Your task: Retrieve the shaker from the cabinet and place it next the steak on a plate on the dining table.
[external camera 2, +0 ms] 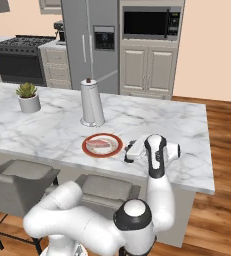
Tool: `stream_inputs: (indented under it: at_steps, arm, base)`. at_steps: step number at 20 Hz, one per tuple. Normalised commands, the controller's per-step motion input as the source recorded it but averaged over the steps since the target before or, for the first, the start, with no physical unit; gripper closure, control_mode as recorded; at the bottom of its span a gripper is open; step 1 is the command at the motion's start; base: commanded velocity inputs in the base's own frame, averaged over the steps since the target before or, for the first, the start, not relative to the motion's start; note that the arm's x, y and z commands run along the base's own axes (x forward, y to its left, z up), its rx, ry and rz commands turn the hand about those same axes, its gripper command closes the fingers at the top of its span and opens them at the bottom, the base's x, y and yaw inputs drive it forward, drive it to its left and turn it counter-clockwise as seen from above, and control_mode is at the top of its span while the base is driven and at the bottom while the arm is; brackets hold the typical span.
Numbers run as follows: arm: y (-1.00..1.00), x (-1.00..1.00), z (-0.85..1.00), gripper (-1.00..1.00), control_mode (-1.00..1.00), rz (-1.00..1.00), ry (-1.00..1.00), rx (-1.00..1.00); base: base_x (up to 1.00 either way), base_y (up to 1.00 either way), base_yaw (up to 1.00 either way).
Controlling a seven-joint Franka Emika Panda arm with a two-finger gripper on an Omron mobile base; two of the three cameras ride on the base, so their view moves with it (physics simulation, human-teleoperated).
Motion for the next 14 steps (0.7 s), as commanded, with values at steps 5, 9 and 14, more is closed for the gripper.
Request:
stream_inputs:
  at_steps: [5, 9, 14]
  arm:
    - [-0.10, -0.34, 0.00, -1.00, -1.00, 0.00, -0.02, 0.00]
    - [0.00, -0.29, 0.00, -1.00, -1.00, 0.00, -0.03, 0.00]
    - [0.04, -0.05, 0.22, -1.00, -1.00, 0.00, -0.03, 0.00]
  base:
    - [0.00, 0.00, 0.00]
    - [0.00, 0.00, 0.00]
    - [0.00, 0.00, 0.00]
